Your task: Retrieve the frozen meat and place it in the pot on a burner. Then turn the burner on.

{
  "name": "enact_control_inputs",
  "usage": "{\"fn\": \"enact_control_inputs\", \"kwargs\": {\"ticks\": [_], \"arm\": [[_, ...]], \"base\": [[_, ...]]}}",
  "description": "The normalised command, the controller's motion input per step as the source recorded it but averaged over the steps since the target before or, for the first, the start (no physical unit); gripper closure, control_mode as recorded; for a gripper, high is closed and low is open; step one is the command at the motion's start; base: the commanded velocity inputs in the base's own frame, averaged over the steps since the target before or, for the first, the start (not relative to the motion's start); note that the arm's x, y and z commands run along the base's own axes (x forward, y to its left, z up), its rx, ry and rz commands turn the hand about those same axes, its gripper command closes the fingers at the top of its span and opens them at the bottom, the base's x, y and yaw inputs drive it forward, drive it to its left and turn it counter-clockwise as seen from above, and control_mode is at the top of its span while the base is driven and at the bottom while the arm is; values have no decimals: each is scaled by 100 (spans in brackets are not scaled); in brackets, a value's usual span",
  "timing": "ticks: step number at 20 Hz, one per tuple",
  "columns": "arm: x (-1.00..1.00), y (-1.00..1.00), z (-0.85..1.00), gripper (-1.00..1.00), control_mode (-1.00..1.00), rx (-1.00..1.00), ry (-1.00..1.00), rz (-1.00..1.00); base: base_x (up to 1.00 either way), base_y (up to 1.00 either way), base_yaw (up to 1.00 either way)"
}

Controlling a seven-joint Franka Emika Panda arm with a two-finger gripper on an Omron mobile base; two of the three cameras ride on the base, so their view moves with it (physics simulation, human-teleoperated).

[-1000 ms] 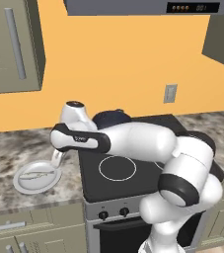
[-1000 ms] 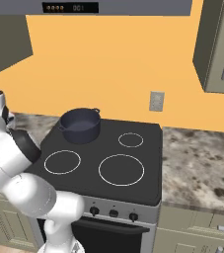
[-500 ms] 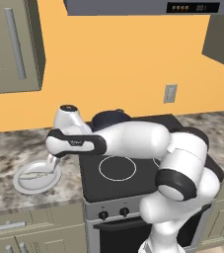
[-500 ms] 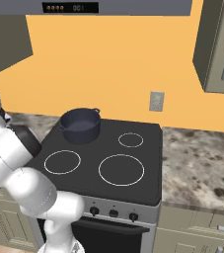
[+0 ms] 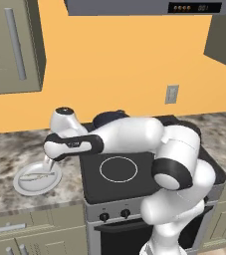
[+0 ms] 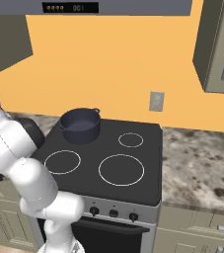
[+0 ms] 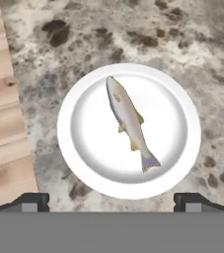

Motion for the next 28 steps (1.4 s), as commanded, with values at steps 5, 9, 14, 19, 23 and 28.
{"fn": "enact_control_inputs", "kwargs": {"ticks": [5, 9, 14, 19, 23, 28], "arm": [[24, 17, -19, -100, -100, 0, 5, 0], [23, 20, -12, -100, -100, -1, 2, 0], [18, 18, -12, -100, -100, -4, 3, 0], [3, 14, -9, -100, -100, -6, 8, 0], [3, 14, -12, -100, -100, -6, 8, 0], [13, 10, -20, -100, -100, -5, 3, 0]], "base": [[0, 0, 0], [0, 0, 0], [0, 0, 0], [0, 0, 0], [0, 0, 0], [0, 0, 0]]}}
